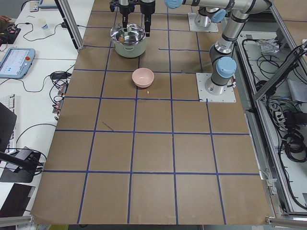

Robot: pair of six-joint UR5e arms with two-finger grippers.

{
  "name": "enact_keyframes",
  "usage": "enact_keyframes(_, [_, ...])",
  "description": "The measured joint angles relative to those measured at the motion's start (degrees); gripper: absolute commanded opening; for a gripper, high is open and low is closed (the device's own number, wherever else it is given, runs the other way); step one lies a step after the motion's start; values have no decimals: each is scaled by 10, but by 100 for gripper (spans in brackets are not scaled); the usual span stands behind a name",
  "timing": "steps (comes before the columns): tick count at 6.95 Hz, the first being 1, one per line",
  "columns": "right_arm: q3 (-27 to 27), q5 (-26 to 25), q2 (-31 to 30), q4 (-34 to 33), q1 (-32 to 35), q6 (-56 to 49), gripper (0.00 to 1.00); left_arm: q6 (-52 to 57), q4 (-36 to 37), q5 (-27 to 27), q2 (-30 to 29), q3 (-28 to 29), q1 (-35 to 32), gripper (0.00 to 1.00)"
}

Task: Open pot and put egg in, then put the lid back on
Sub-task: 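Set the glass lid back on the pot with the right gripper while the left withdraws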

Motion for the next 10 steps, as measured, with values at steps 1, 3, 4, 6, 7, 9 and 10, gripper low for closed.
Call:
enact_keyframes(1, [4, 0, -1, 0, 0, -3, 4, 0, 0, 0, 0, -1, 0, 100])
enact_keyframes(3, [9, -1, -2, 0, 0, -4, 4, -1, 1, -1, 0, -1, 0, 100])
enact_keyframes(4, [10, -1, -2, 0, 1, -4, 4, -1, 1, -1, 0, -1, 1, 100])
enact_keyframes(6, [11, 0, -3, 1, 1, -4, 4, -1, 1, -1, 0, 0, 1, 100])
enact_keyframes(7, [12, 0, -4, 4, 1, -4, 4, -1, 1, -1, 0, 0, 1, 100])
enact_keyframes(9, [12, 0, -5, 11, 2, -7, 4, -2, 1, -1, 0, 0, 0, 100])
enact_keyframes(10, [13, 0, -5, 15, 2, -9, 4, -2, 1, -1, 0, 0, -1, 100])
